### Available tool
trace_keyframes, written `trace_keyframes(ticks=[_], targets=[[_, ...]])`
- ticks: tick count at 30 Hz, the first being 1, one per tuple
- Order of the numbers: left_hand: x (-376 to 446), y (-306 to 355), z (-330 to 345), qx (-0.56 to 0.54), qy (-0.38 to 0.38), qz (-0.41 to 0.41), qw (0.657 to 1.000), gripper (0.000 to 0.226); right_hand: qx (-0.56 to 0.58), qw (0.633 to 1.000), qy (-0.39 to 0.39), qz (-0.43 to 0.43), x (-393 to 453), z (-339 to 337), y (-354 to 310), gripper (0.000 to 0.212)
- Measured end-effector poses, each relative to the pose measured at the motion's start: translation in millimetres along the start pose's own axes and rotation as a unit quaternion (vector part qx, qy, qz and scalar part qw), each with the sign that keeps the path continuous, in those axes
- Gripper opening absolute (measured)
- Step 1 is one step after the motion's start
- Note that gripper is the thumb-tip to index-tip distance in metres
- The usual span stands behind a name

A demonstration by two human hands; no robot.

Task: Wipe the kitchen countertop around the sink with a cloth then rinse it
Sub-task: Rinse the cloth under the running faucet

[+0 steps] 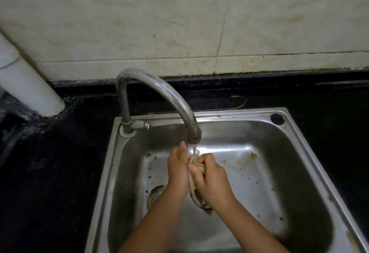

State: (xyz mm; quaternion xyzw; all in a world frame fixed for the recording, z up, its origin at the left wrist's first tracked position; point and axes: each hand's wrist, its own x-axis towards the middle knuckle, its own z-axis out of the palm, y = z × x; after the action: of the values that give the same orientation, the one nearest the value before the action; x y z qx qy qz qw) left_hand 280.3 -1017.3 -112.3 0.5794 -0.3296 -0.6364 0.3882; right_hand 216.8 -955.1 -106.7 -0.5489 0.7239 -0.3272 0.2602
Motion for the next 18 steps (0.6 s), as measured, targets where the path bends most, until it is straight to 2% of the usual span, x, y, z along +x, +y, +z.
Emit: trace_keyframes(ticks=[3, 5, 7, 9, 11, 12, 14, 16, 18], targets=[[-10.6, 1.4, -3.6, -0.07, -0.045, -0.022, 0.996, 0.015, 0.071, 0.992, 0.092, 0.053, 5.2, -6.4, 8.3, 0.031], [-16.6, -2.3, -9.1, -0.116, -0.106, -0.017, 0.987, 0.003, 0.12, 0.981, 0.128, 0.083, 8.9, -12.4, 12.0, 0.026], [-18.9, -8.5, -13.4, -0.126, -0.132, 0.003, 0.983, 0.02, 0.179, 0.971, 0.12, 0.101, 9.6, -14.4, 14.3, 0.018], [-19.7, -9.5, -13.6, -0.057, -0.099, 0.041, 0.993, 0.03, 0.208, 0.97, 0.093, 0.09, 6.6, -11.9, 14.2, 0.02], [-20.0, -6.5, -11.2, 0.037, -0.061, 0.089, 0.994, 0.034, 0.178, 0.978, 0.09, 0.054, 2.4, -7.1, 13.1, 0.017], [-19.3, -5.7, -9.4, 0.082, -0.048, 0.11, 0.989, 0.031, 0.159, 0.982, 0.088, 0.043, 0.7, -6.0, 11.9, 0.011], [-15.7, -6.4, -7.0, 0.142, -0.02, 0.138, 0.98, 0.021, 0.12, 0.991, 0.063, 0.02, -2.9, -3.4, 9.7, 0.018], [-9.7, -7.7, -5.3, 0.128, 0.001, 0.125, 0.984, 0.013, 0.086, 0.996, 0.02, -0.02, -7.4, 1.6, 5.6, 0.029], [-4.1, -8.0, -1.8, 0.093, 0.006, 0.085, 0.992, 0.019, 0.063, 0.997, 0.002, -0.043, -9.2, 7.8, 1.2, 0.033]])
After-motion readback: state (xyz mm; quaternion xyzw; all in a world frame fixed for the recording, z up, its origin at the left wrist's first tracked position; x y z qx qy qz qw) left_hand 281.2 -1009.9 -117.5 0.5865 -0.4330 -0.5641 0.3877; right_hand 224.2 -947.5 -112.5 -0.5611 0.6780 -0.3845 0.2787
